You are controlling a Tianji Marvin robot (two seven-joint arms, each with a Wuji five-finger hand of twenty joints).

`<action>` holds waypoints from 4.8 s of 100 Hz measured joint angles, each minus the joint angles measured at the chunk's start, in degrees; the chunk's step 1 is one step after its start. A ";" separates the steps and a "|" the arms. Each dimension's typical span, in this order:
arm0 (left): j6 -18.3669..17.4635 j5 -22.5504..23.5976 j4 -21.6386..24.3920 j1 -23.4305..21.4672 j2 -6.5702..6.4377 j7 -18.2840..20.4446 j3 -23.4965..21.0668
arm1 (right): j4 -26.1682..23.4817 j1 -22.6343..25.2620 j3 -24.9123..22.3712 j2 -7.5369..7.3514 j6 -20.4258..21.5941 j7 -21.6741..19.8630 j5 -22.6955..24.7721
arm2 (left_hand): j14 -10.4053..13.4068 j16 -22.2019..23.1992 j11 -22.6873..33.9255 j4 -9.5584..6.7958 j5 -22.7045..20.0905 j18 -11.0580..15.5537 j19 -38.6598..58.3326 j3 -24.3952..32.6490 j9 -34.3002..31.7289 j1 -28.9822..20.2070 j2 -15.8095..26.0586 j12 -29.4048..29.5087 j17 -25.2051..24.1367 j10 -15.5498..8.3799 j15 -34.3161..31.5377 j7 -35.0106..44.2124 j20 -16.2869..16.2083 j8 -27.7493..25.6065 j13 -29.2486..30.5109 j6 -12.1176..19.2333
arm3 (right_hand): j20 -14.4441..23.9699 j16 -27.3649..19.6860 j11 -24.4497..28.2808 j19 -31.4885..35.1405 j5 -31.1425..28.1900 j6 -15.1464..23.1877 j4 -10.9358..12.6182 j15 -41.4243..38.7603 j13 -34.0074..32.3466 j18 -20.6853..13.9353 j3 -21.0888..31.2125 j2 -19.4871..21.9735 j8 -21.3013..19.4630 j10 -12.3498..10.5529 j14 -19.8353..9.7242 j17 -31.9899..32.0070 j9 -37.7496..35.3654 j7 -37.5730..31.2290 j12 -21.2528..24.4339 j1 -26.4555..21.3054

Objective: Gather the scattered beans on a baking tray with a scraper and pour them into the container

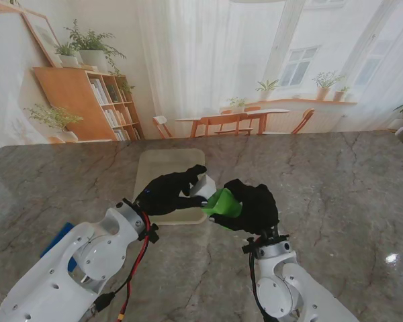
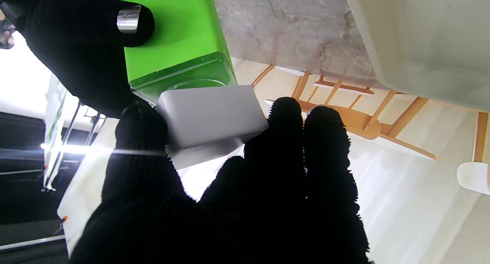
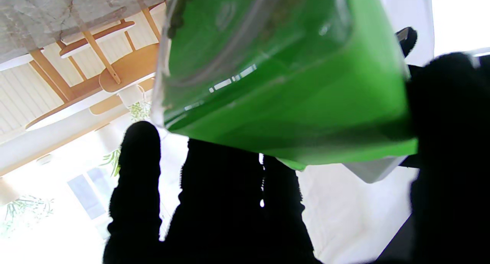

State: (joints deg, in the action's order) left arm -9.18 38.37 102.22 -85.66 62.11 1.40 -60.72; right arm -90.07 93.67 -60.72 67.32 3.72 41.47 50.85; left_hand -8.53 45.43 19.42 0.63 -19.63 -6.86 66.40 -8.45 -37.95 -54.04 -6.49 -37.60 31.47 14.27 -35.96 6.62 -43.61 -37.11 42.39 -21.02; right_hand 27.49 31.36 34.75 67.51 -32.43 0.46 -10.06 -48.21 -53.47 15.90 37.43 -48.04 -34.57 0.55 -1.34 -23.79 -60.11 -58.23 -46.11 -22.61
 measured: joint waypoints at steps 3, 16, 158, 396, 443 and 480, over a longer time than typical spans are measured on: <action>0.18 -0.19 -0.18 0.00 0.11 -0.51 0.25 | 0.01 -0.01 0.03 0.02 -0.08 0.10 -0.01 | -0.02 -0.03 -0.01 0.00 -0.07 0.00 0.06 0.00 -0.09 0.01 0.18 0.38 0.05 0.00 0.00 0.85 0.00 0.41 0.07 -0.58 | -0.02 0.00 0.01 0.03 0.00 0.00 0.00 -0.06 0.01 0.00 0.00 0.00 0.00 0.10 0.14 0.01 0.00 0.00 0.00 -0.05; -0.07 -1.67 -0.89 0.00 0.63 -1.56 0.82 | 0.03 -0.01 0.06 0.06 -0.31 0.38 -0.10 | -0.86 -1.51 -0.79 0.00 -0.10 -0.60 0.08 0.84 -0.55 0.08 0.53 1.68 -0.60 0.94 0.48 0.83 0.48 2.20 0.14 0.41 | -0.60 -0.31 0.03 0.21 0.09 -0.31 0.00 -0.18 0.03 0.01 0.00 0.00 0.00 0.35 0.39 0.04 0.04 0.00 0.61 -0.42; -18.27 17.27 6.90 -5.51 -2.45 5.73 -13.34 | 0.10 0.28 -0.28 1.34 4.33 1.11 -5.14 | -4.82 -26.98 -17.05 -0.59 9.73 -12.03 -36.30 7.45 26.76 -5.96 -0.76 22.07 -30.29 -0.92 28.26 -5.76 10.64 19.08 -31.21 8.20 | -2.04 -1.37 0.07 0.73 2.10 -0.32 0.00 -0.09 1.25 -0.12 0.00 0.09 0.00 0.39 0.17 0.18 1.50 -1.49 2.10 -1.17; -8.42 2.97 9.16 -8.03 -0.16 2.33 -13.14 | 0.37 0.25 0.18 1.87 4.43 3.45 -5.24 | -4.98 -24.14 -15.86 -0.79 7.44 -15.33 -32.81 5.63 18.13 9.00 10.71 20.20 -25.59 -2.70 26.84 -2.70 1.90 7.25 -21.25 8.69 | -2.04 -1.35 -0.27 -0.05 2.94 3.35 0.00 0.67 1.35 -0.30 0.01 -0.53 0.00 0.02 -0.29 0.16 2.03 -1.49 2.11 -1.18; -2.57 -8.56 4.70 -3.61 -0.37 5.21 -5.80 | 0.51 0.09 0.57 1.59 5.74 5.71 -1.66 | -5.46 -15.39 -11.80 -0.41 4.28 -14.45 -22.25 5.25 9.68 8.76 3.11 14.28 -18.87 1.06 21.25 -0.13 -2.26 7.04 -14.67 0.04 | -2.04 -1.35 -0.27 -0.12 4.17 3.31 0.00 1.31 1.98 -0.79 0.01 0.88 0.00 -0.34 -0.81 0.63 2.89 -1.49 2.11 -1.18; -3.83 -5.37 2.90 -2.50 0.41 0.40 -3.02 | 0.76 0.18 0.39 1.34 5.50 5.66 -1.79 | -0.26 10.20 4.19 -0.24 -5.40 -2.94 0.23 3.48 -1.15 5.28 2.77 -14.16 -6.62 -4.30 -3.07 7.68 -8.70 -10.23 -4.25 5.17 | -2.04 -1.35 -0.21 -0.13 4.17 3.12 0.00 1.32 1.98 -0.81 0.01 0.88 0.02 -0.34 -0.82 0.63 2.90 -1.49 2.11 -1.23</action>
State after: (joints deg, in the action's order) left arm -13.01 32.99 105.12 -88.16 62.52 1.79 -63.74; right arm -89.31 93.84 -60.34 68.65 9.22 47.13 49.06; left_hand -8.79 55.63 23.61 0.40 -25.03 -9.80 66.64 -4.97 -39.10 -48.76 -3.72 -51.76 24.86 9.97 -39.04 14.30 -52.31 -47.34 38.14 -15.85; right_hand 25.44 30.01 34.54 67.38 -28.26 3.59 -10.06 -46.89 -51.48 15.10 37.45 -47.16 -34.55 0.21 -2.16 -23.16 -57.21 -59.72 -43.99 -23.84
